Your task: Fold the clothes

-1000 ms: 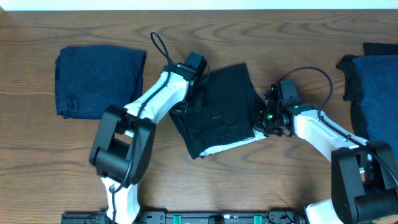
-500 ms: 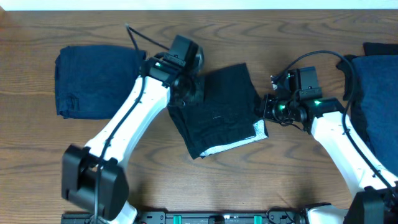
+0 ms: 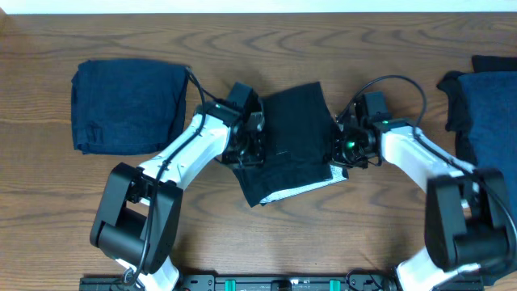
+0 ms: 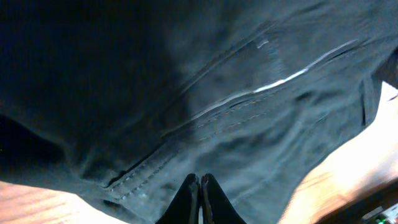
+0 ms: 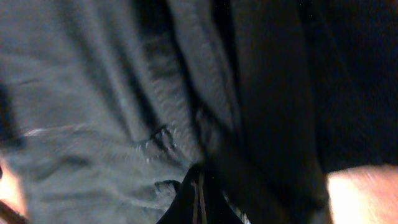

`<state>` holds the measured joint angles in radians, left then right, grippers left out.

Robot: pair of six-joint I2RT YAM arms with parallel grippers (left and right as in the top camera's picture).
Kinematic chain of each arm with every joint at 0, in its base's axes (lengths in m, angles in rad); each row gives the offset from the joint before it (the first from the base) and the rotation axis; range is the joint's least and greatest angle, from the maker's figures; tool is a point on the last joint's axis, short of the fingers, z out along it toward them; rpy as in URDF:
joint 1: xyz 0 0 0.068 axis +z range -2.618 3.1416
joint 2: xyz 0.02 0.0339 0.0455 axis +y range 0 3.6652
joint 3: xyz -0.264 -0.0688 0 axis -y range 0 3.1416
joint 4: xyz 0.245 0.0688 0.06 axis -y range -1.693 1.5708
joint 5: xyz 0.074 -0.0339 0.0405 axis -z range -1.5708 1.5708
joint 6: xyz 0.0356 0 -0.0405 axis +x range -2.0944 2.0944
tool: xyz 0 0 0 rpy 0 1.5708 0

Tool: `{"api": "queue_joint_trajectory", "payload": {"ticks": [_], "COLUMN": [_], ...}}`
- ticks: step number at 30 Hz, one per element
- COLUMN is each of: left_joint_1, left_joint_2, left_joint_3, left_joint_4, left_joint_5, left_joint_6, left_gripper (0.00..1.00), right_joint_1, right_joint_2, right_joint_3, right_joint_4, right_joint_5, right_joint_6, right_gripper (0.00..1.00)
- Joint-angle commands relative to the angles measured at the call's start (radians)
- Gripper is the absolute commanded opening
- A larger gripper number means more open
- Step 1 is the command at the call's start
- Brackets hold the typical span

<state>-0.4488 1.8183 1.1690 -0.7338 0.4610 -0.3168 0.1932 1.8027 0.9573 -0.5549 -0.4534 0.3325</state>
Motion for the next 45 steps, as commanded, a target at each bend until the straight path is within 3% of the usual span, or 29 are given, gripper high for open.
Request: {"api": "queue_joint_trajectory", "payload": {"ticks": [1, 8, 15, 21, 32, 40, 45], "left_joint_1": [-0.002, 0.005, 0.005, -0.023, -0.159, -0.181, -0.181], "left_joint_2": [0.005, -0.023, -0.149, -0.136, -0.05, -0.012, -0.008], "left_joint_3": [-0.034, -0.016, 0.006, -0.018, -0.089, -0.142, -0.169], "left_joint_4": [0.019, 0.015, 0.037, 0.039, 0.04, 0.073, 0.137], "left_joint_5": [0.014, 0.015, 0.024, 0.135, 0.129, -0.005, -0.005], "left_joint_6": [0.004, 0.005, 0.001, 0.001, -0.018, -0.042, -0.045], "left_gripper": [0.06, 0.06, 0.06, 0.06, 0.06, 0.06, 0.06], "right_joint_1": [0.008, 0.006, -0.021, -0.037, -0.033, -0.033, -0.033], "right_joint_2": [0.074, 0.081, -0.065, -0.182, -0.126, -0.023, 0.016], "right_joint_3": [0.002, 0.012, 0.086, 0.089, 0.031, -0.035, -0.035], "right_joint_4": [0.004, 0.012, -0.041, -0.061, -0.074, 0.045, 0.045], "right_joint_5": [0.084, 0.029, 0.0, 0.002, 0.053, 0.069, 0.083], "right_joint_6": [-0.019, -0.009, -0.043, -0.042, -0.042, -0.042, -0.042], "right_gripper": [0.01, 0.01, 0.01, 0.01, 0.01, 0.01, 0.01]}}
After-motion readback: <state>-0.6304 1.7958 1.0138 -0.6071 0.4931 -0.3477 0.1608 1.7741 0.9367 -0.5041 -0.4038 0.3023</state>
